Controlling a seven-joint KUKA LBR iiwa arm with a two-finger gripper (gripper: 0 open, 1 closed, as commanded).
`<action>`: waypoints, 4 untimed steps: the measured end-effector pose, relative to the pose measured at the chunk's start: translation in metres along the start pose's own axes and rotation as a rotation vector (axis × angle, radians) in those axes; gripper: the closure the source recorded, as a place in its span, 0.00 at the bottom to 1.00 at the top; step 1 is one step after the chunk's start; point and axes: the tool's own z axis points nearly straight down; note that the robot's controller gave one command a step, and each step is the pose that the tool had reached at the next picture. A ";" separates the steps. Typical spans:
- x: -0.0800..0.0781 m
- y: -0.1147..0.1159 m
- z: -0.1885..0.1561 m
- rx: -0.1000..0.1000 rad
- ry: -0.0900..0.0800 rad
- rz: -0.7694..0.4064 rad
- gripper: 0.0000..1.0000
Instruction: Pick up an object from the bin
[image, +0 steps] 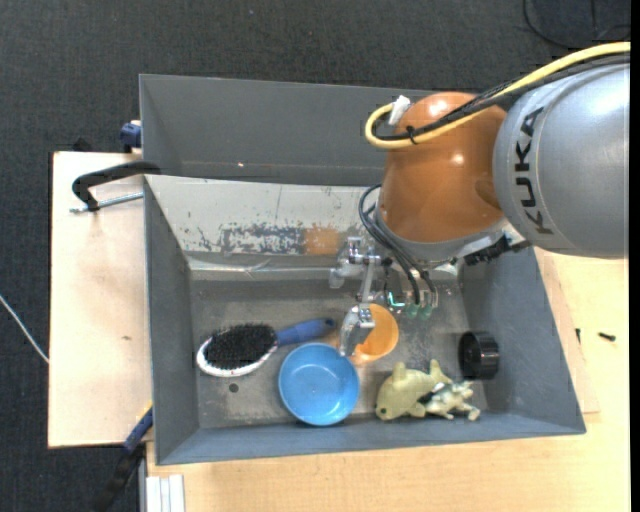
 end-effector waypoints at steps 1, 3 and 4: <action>0.013 0.020 0.116 0.003 -0.025 -0.560 0.00; 0.026 -0.009 0.101 0.003 -0.014 -0.657 0.00; 0.033 0.048 0.138 0.005 -0.009 -0.898 0.00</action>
Offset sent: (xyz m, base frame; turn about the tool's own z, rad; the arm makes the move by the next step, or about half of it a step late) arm -0.0211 0.0219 -0.1399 -0.5986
